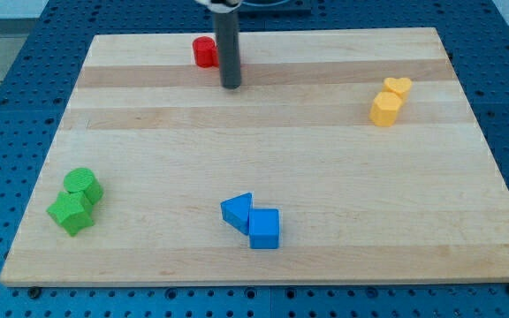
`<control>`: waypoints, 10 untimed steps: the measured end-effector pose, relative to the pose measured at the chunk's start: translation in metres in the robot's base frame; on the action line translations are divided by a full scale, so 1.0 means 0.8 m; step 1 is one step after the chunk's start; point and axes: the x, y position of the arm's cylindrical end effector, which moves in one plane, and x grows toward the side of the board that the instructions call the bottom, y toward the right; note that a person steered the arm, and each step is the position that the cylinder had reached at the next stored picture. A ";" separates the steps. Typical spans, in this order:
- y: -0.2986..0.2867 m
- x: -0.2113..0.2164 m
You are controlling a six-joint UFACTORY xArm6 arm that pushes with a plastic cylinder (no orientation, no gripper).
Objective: Push red blocks above blue blocks
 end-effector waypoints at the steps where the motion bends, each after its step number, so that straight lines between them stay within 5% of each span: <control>1: -0.040 -0.048; 6: -0.079 -0.163; 10: -0.036 -0.081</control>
